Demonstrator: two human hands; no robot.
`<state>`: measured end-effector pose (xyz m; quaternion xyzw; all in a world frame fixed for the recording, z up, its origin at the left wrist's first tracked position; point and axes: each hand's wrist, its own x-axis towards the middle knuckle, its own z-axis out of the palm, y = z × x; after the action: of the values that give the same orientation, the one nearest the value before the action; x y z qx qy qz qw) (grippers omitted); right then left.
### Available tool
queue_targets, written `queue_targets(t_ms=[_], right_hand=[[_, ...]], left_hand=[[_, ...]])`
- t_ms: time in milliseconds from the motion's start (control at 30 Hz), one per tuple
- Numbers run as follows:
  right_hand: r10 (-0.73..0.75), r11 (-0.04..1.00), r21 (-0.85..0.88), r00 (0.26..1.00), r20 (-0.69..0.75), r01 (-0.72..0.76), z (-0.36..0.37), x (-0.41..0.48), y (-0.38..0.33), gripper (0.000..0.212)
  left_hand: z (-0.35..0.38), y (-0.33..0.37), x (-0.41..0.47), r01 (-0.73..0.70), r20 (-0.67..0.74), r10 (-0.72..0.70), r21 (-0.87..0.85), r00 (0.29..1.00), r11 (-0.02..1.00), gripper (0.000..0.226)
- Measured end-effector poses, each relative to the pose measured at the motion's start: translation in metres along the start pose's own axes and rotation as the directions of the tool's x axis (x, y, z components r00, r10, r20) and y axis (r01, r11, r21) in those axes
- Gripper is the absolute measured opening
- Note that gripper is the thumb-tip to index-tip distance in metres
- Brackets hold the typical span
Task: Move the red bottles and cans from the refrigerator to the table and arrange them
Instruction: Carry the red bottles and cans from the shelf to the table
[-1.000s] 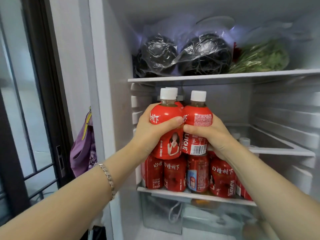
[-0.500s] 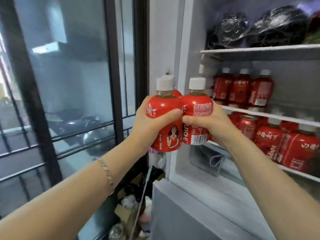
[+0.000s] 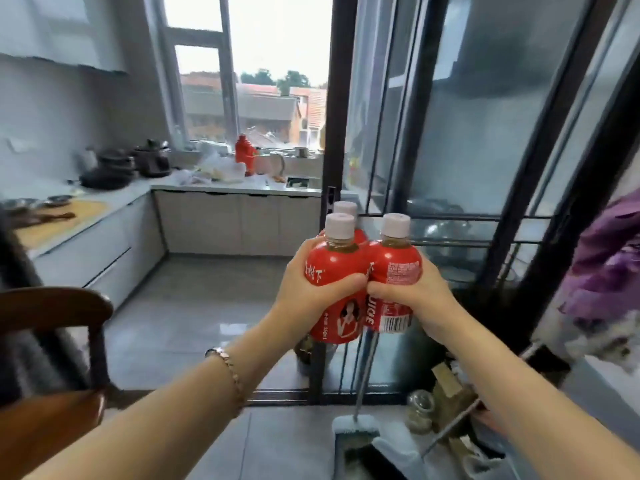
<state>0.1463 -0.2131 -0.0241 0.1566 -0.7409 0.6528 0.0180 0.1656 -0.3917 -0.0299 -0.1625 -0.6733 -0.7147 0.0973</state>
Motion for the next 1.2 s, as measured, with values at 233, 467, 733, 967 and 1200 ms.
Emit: queue_targets(t_ms=[233, 467, 733, 967, 1200], right_hand=[[0.022, 0.998, 0.049, 0.943, 0.332, -0.040, 0.243, 0.025, 0.000, 0.089], [-0.041, 0.991, 0.122, 0.770, 0.637, -0.047, 0.497, 0.010, -0.021, 0.088], [-0.131, 0.985, 0.169, 0.476, 0.870, -0.037, 0.753, -0.015, -0.040, 0.077], [-0.226, 0.967, 0.245, 0.206, 0.952, -0.070, 0.956, -0.033, -0.054, 0.077], [-0.236, 0.971, 0.234, -0.054, 0.970, -0.041, 1.130, -0.090, -0.070, 0.077]], left_hand=[[-0.211, 0.017, -0.110, 0.034, -0.339, 0.022, 0.159, 0.941, 0.987, 0.072], [-0.406, 0.056, -0.238, 0.104, -0.640, 0.092, 0.262, 0.763, 0.959, 0.073], [-0.578, 0.088, -0.361, 0.175, -0.862, 0.163, 0.276, 0.481, 0.945, 0.070], [-0.718, 0.107, -0.440, 0.292, -0.952, 0.209, 0.270, 0.223, 0.918, 0.072], [-0.827, 0.121, -0.538, 0.333, -0.973, 0.231, 0.220, 0.005, 0.917, 0.072]])
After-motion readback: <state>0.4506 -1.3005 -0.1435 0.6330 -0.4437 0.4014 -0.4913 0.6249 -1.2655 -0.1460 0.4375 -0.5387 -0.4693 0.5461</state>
